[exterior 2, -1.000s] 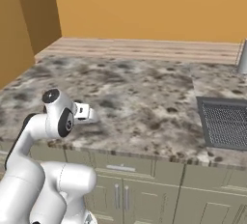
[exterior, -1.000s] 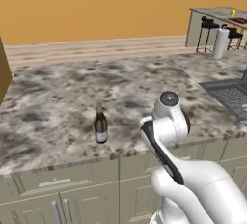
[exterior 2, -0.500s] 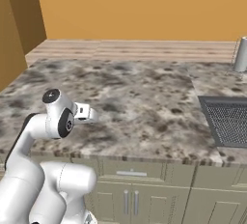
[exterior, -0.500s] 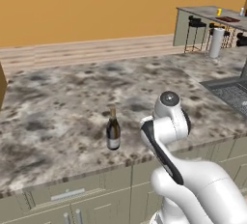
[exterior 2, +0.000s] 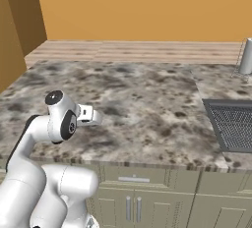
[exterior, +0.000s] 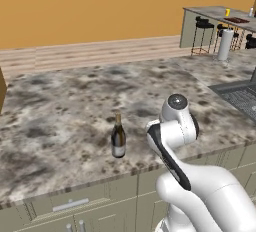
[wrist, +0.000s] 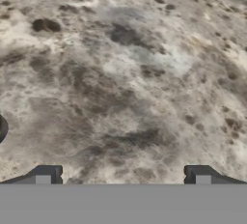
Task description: Place the drinks on the dining counter in a tight cluster.
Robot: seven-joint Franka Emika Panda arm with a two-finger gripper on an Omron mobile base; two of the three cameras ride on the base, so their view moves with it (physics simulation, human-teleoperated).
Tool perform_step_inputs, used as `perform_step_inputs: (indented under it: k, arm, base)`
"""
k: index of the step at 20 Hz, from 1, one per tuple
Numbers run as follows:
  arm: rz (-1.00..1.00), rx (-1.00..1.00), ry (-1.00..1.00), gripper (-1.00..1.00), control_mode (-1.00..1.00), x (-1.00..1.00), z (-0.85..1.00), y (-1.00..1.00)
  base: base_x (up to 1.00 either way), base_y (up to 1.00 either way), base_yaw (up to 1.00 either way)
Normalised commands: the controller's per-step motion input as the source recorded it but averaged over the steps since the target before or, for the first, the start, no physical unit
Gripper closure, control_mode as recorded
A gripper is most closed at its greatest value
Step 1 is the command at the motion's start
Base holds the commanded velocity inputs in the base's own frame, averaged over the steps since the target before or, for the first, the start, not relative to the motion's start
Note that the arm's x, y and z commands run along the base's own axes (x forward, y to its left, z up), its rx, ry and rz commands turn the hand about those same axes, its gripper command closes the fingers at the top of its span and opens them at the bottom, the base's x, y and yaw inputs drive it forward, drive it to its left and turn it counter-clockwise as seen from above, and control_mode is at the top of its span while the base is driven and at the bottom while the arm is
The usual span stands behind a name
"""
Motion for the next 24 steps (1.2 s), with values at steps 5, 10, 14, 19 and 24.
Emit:
perform_step_inputs:
  k: [5, 10, 14, 19, 24]
  arm:
    - [0.0, 0.0, 0.0, -1.0, 1.0, 0.0, 0.0, 0.0]
    - [0.0, 0.0, 0.0, -1.0, 1.0, 0.0, 0.0, 0.0]
    - [0.0, 0.0, -0.11, -1.0, -1.0, -0.04, 0.03, 0.05]
    - [0.2, 0.05, -0.15, -1.0, -1.0, -0.12, 0.15, 0.03]
    - [0.34, 0.12, -0.03, -1.0, -1.0, -0.04, 0.23, 0.02]
  base:
    - [0.0, 0.0, 0.0]
    - [0.0, 0.0, 0.0]
    - [-0.02, 0.03, 0.0]
    - [0.0, 0.0, 0.0]
    - [0.0, 0.0, 0.0]
